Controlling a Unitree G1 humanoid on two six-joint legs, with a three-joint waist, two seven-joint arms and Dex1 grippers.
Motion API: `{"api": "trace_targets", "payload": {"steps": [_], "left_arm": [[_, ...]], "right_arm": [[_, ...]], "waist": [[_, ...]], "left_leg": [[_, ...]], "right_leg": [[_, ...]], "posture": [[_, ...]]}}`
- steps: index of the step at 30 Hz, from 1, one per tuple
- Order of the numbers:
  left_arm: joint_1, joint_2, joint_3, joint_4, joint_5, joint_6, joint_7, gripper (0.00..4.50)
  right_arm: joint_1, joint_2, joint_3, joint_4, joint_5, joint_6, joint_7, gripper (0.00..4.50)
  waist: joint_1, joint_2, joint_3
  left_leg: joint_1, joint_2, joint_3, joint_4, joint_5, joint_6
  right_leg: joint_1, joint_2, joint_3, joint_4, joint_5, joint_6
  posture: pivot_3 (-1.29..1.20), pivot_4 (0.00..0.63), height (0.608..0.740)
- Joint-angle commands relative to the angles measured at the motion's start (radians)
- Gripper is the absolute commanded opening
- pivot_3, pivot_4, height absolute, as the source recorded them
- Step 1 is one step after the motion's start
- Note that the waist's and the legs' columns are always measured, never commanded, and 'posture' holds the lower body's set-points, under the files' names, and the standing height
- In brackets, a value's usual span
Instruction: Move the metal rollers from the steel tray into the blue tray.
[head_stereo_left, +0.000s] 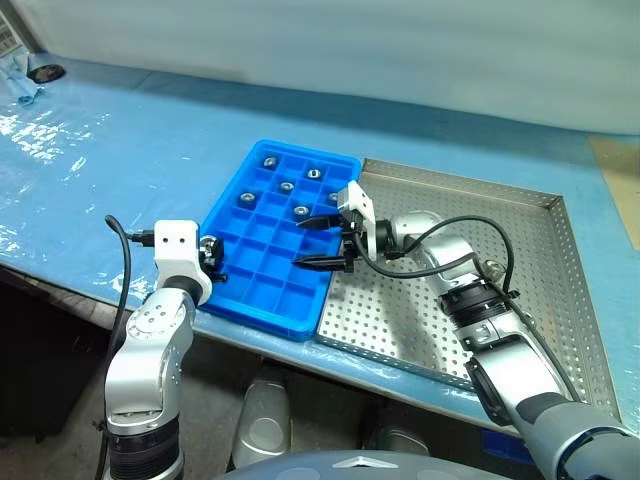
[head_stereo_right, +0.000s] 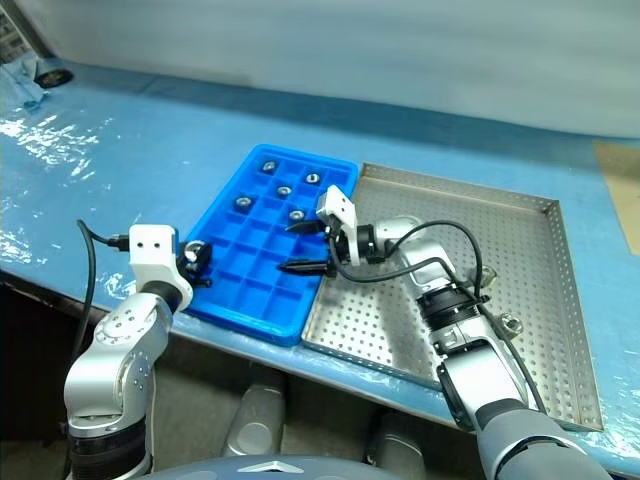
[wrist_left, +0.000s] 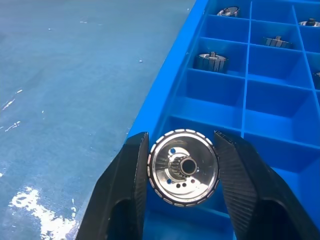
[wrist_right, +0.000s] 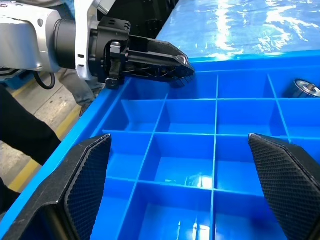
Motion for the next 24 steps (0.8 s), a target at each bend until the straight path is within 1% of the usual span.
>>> {"api": "trace_targets", "payload": {"steps": [1,3,4,6,7,8,9,10,11,15,19,22,24], "left_arm": [[-0.011,0.024,0.015,-0.015,0.004,0.016,0.015,1.67],[-0.014,0.04,0.007,-0.005,0.005,0.014,0.011,1.67],[-0.018,0.048,0.002,0.003,0.003,0.007,0.006,2.41],[-0.024,0.06,-0.007,0.014,-0.003,-0.007,-0.003,2.96],[-0.032,0.068,-0.014,0.018,-0.005,-0.017,-0.007,3.39],[-0.041,0.075,-0.02,0.022,-0.008,-0.027,-0.013,3.66],[-0.051,0.079,-0.027,0.027,-0.012,-0.039,-0.02,4.07],[-0.064,0.087,-0.035,0.035,-0.018,-0.054,-0.035,4.38],[-0.075,0.096,-0.046,0.044,-0.023,-0.069,-0.051,4.45],[-0.114,0.133,-0.09,0.089,-0.033,-0.137,-0.11,4.45],[-0.168,0.143,-0.126,0.126,-0.09,-0.205,-0.205,4.45],[-0.207,0.162,-0.16,0.174,-0.133,-0.239,-0.298,4.45],[-0.226,0.173,-0.185,0.205,-0.147,-0.264,-0.344,4.45]], "right_arm": [[-0.031,0.009,-0.009,0.0,0.003,-0.024,0.014,4.5],[-0.034,0.012,-0.012,0.003,0.001,-0.026,0.014,4.5],[-0.035,0.012,-0.013,0.004,0.0,-0.027,0.013,4.5],[-0.035,0.012,-0.017,0.002,0.0,-0.027,0.01,4.5],[-0.034,0.01,-0.02,-0.002,0.001,-0.024,0.006,4.5],[-0.032,0.009,-0.026,-0.008,0.005,-0.017,0.002,4.5],[-0.029,0.007,-0.035,-0.015,0.013,-0.007,-0.004,4.5],[-0.029,0.007,-0.048,-0.021,0.024,0.013,-0.014,4.5],[-0.029,0.005,-0.059,-0.03,0.035,0.032,-0.022,4.5],[-0.016,-0.014,-0.096,-0.074,0.052,0.086,-0.056,4.5],[0.029,-0.059,-0.147,-0.145,0.076,0.147,-0.103,4.5],[0.078,-0.099,-0.178,-0.218,0.083,0.189,-0.144,4.5],[0.106,-0.124,-0.194,-0.262,0.089,0.213,-0.168,4.5]], "waist": [[0.004,0.0,0.0],[0.005,0.0,0.0],[0.005,0.0,0.0],[0.007,0.0,0.0],[0.008,0.0,0.0],[0.01,0.0,0.0],[0.011,0.0,0.0],[0.012,0.0,0.0],[0.014,0.0,0.0],[0.012,0.0,0.0],[0.006,0.0,0.0],[-0.005,0.001,0.0],[-0.028,0.001,0.0]], "left_leg": [[0.0,0.0,0.0,0.0,0.0,0.0],[0.0,0.0,0.0,0.0,0.0,0.0],[0.0,0.0,0.0,0.0,0.0,0.0],[0.0,0.0,0.0,0.0,0.0,-0.001],[0.0,0.0,0.0,0.0,0.0,-0.001],[0.0,0.0,0.0,0.0,0.0,-0.001],[0.0,0.0,0.0,0.0,0.0,-0.001],[0.0,0.0,0.0,0.0,0.0,-0.001],[0.0,0.0,0.0,0.0,0.001,-0.001],[0.001,0.0,-0.001,0.001,0.001,-0.002],[0.001,0.0,-0.001,0.001,0.003,-0.006],[0.001,0.0,0.0,0.001,0.004,-0.006],[0.002,0.0,0.0,0.001,0.004,-0.007]], "right_leg": [[0.0,0.0,0.0,0.0,0.0,0.0],[0.0,0.0,0.0,0.0,0.0,0.0],[0.0,0.0,0.0,0.0,0.0,0.0],[0.0,0.0,0.0,0.001,0.0,0.0],[0.0,0.0,0.0,0.001,0.0,0.0],[0.0,0.0,0.0,0.001,0.0,0.0],[0.0,0.0,0.0,0.001,0.0,0.0],[0.0,0.0,0.0,0.001,0.0,0.0],[0.001,0.0,0.0,0.001,0.0,0.0],[0.001,0.0,0.0,0.001,0.0,0.0],[0.001,0.0,0.0,0.002,0.001,0.0],[0.001,0.001,0.0,0.003,0.001,0.0],[0.001,0.001,0.001,0.003,0.001,0.0]], "posture": [[0.6,0.15,0.74],[0.6,0.15,0.74],[0.6,0.15,0.74],[0.59,0.15,0.74],[0.59,0.15,0.74],[0.57,0.15,0.74],[0.55,0.15,0.74],[0.55,0.15,0.74],[0.53,0.15,0.74],[0.47,0.15,0.74],[0.39,0.15,0.74],[0.31,0.15,0.74],[0.27,0.15,0.74]]}}
